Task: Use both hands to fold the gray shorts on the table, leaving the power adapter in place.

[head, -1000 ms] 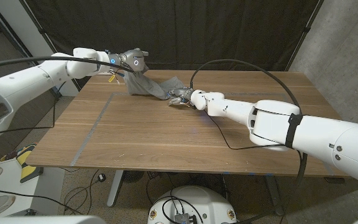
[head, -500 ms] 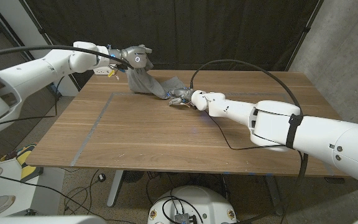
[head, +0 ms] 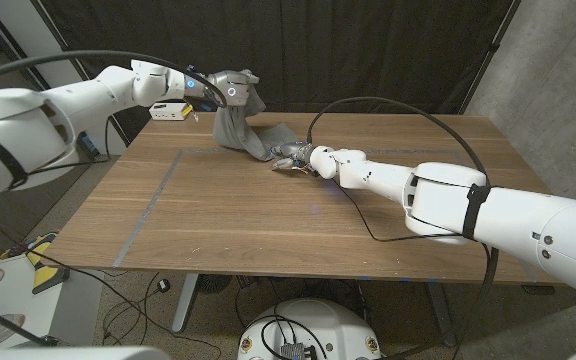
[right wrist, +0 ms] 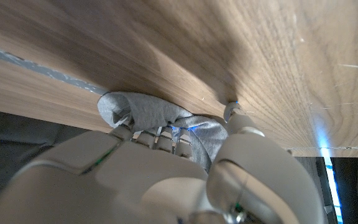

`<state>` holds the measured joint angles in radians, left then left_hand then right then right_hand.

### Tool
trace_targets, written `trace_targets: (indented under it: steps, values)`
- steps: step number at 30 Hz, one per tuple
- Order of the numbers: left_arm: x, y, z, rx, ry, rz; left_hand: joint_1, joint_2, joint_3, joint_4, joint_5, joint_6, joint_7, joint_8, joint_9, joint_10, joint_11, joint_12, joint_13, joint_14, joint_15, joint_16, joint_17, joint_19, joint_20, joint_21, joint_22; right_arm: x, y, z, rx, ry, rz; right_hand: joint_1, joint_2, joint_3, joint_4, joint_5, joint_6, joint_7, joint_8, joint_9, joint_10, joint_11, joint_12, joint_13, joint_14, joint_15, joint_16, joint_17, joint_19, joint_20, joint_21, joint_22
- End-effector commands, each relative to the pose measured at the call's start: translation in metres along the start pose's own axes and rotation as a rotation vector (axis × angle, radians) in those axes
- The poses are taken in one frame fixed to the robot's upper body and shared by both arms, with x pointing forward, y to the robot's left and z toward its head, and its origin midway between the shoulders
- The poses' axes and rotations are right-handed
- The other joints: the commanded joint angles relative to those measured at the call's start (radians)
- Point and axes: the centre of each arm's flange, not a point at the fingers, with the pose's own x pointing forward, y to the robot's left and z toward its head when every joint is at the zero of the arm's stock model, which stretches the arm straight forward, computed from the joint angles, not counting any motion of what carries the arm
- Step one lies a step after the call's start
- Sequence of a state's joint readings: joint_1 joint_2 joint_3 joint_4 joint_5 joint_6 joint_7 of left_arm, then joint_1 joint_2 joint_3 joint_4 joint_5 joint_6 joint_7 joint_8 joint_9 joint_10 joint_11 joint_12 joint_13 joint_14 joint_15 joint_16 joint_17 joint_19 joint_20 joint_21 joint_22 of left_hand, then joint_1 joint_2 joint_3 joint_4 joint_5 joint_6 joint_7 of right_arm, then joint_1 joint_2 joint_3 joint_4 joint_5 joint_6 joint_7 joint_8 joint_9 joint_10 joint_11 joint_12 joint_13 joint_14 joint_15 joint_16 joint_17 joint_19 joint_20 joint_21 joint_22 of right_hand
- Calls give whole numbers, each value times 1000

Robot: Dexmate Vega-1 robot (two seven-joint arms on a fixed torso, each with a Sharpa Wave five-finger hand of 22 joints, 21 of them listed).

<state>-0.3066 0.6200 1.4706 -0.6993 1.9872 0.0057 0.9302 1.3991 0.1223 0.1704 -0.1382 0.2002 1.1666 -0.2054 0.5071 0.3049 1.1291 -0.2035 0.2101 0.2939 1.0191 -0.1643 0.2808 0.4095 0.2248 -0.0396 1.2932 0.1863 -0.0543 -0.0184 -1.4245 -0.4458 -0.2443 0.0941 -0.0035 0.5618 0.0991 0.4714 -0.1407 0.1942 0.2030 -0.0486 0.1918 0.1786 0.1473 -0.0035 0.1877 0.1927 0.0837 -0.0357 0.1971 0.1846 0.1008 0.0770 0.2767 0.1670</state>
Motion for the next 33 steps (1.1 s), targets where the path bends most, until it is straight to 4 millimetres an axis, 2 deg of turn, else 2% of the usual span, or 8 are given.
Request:
trace_targets:
  steps: [1, 8, 20, 33]
  values:
    - [8, -6, -16, 26, -24, 34, 2, 11, -5, 3, 4, 0, -5, 4, 3, 7, -4, 1, 1, 4, -80, -1, 1, -1, -66, -8, -1, 1, 3, -1, -3, 25, 9, -2, 5, 9, -3, 9, 12, -1, 3, 6, 6, -5, 7, 2, -3, -15, -2, 4, 16, 4, 1, 9]
    - [17, -4, -11, 14, -45, 16, 6, 16, -8, 2, 4, 10, -4, 4, -1, 12, -5, -2, -16, -16, -80, -9, -5, -2, -57, -20, -2, 1, 2, -3, 7, 45, 7, -3, 5, 11, -4, 9, 13, -1, 3, 6, 5, -1, 7, 2, -4, -15, -2, 4, 15, 5, -3, 9]
    - [43, -9, -10, 18, -55, -131, 10, 17, -12, 2, 1, 16, -4, -1, -10, 16, -5, 2, -20, -20, -79, -4, -5, -2, -54, -35, -1, 0, 5, -7, 3, 43, 10, -5, 5, 16, -6, 9, 15, -4, 3, 6, 4, -4, 6, 2, -5, -14, -2, 4, 17, 4, -7, 9]
    - [77, 20, -2, -88, 15, -43, 14, 12, -19, 0, -6, 29, -4, -12, -36, 25, -5, 4, -25, -6, -79, 8, -3, 16, -71, -28, 1, -1, 4, -13, 21, 65, 9, -8, 4, 20, -8, 9, 16, -4, 3, 6, 6, -3, 7, 2, -5, -14, -2, 3, 18, 4, -12, 9]
